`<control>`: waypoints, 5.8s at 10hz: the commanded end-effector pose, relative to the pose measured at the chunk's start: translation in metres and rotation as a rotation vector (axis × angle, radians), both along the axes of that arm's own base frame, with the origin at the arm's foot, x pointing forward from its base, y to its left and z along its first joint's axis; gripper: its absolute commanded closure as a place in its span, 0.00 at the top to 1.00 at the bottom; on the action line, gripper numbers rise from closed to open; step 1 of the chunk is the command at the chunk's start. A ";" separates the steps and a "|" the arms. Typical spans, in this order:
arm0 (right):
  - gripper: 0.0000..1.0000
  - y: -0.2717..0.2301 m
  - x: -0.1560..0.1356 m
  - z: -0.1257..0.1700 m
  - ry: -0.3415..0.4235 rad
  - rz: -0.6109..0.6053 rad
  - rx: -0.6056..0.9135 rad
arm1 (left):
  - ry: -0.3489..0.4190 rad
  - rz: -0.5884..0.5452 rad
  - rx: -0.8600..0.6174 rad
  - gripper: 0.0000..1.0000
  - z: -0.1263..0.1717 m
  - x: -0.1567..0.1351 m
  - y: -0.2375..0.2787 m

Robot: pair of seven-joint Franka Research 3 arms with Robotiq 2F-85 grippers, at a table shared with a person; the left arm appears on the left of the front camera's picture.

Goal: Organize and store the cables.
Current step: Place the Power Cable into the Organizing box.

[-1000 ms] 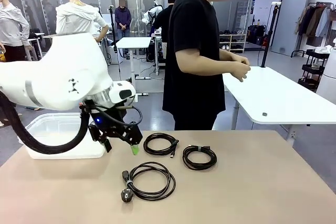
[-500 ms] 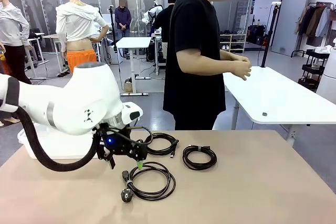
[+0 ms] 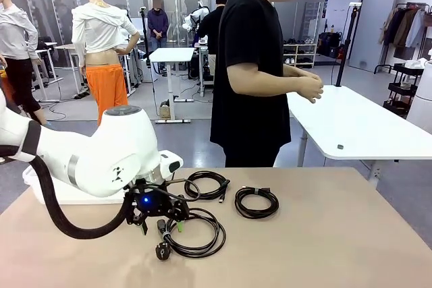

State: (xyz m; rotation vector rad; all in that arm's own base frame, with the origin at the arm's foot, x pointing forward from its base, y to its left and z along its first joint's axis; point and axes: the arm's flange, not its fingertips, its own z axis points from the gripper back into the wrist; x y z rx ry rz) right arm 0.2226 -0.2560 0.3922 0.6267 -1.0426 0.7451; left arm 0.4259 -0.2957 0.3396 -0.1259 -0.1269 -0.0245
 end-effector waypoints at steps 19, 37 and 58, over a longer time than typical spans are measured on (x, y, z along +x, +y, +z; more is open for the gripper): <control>1.00 -0.001 0.001 0.001 -0.026 0.001 0.005 | -0.055 -0.045 0.020 0.04 0.057 0.016 0.014; 1.00 -0.001 0.001 0.001 -0.026 0.001 0.005 | -0.181 -0.280 0.012 0.17 0.189 0.085 0.199; 1.00 -0.001 0.001 0.001 -0.026 0.001 0.005 | -0.082 0.030 -0.046 1.00 0.092 0.224 0.336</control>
